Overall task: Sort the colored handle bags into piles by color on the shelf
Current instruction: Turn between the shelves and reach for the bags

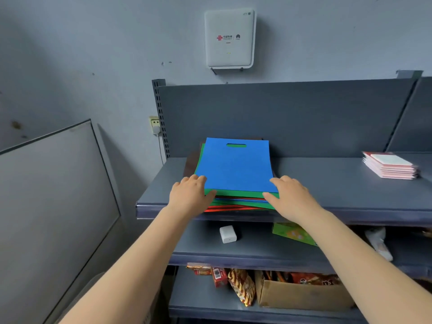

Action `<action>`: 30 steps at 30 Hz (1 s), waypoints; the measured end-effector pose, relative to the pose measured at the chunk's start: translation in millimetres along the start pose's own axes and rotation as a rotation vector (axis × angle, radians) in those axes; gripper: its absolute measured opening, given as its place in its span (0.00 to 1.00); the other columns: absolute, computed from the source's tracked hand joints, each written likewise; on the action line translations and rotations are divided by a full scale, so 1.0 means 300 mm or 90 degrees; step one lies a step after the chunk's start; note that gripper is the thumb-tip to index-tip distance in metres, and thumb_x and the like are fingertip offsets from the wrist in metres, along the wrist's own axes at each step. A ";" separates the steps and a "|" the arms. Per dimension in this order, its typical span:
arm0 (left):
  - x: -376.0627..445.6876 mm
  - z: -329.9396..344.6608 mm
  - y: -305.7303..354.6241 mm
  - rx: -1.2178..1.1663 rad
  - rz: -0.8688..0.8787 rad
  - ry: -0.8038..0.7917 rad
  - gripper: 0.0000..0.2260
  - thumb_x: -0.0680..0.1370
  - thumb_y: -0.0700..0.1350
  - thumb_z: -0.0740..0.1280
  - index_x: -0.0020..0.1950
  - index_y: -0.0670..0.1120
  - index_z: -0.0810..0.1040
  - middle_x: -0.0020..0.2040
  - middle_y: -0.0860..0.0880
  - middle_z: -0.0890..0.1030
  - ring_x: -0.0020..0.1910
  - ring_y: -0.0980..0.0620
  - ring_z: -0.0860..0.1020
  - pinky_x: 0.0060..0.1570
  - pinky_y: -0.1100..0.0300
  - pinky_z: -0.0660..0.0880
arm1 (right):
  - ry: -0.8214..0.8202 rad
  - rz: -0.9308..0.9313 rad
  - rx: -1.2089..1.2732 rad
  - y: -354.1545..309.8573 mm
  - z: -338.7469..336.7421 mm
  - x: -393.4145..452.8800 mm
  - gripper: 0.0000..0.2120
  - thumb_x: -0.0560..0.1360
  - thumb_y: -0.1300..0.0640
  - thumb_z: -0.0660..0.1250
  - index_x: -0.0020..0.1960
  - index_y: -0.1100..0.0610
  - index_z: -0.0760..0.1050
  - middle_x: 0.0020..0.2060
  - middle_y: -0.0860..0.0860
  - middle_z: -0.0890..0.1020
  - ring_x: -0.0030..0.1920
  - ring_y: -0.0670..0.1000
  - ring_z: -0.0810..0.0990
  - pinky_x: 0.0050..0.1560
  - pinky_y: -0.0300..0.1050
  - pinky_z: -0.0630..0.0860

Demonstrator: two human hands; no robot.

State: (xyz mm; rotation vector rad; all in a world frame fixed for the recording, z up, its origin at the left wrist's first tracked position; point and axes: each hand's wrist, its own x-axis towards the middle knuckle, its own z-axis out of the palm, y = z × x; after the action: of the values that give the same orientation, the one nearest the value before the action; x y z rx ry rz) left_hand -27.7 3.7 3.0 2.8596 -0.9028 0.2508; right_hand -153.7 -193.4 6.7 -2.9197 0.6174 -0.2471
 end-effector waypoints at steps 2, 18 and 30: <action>0.042 0.046 -0.003 -0.002 -0.019 -0.009 0.22 0.80 0.58 0.55 0.68 0.47 0.69 0.64 0.48 0.74 0.62 0.46 0.71 0.59 0.53 0.66 | -0.018 0.004 0.022 0.033 0.037 0.060 0.26 0.81 0.43 0.54 0.74 0.55 0.61 0.68 0.53 0.69 0.67 0.54 0.68 0.64 0.50 0.67; 0.209 0.196 0.041 -0.128 0.056 -0.029 0.21 0.80 0.57 0.58 0.71 0.52 0.69 0.71 0.55 0.69 0.71 0.55 0.65 0.64 0.64 0.63 | 0.117 0.142 0.233 0.230 0.180 0.324 0.13 0.76 0.52 0.67 0.39 0.60 0.70 0.34 0.53 0.75 0.37 0.53 0.72 0.29 0.43 0.63; 0.241 0.186 -0.113 -0.207 -0.267 0.048 0.26 0.73 0.56 0.71 0.67 0.47 0.73 0.64 0.48 0.77 0.63 0.46 0.72 0.58 0.54 0.69 | 0.301 0.145 0.486 0.303 0.214 0.317 0.08 0.78 0.67 0.59 0.47 0.56 0.73 0.41 0.54 0.80 0.30 0.46 0.77 0.28 0.29 0.68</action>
State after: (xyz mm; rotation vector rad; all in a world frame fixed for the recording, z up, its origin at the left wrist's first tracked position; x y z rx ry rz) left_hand 57.0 -18.9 -39.8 2.6289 -0.2807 0.1462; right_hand -91.0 -307.9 -59.9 -2.0420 0.7056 -0.9236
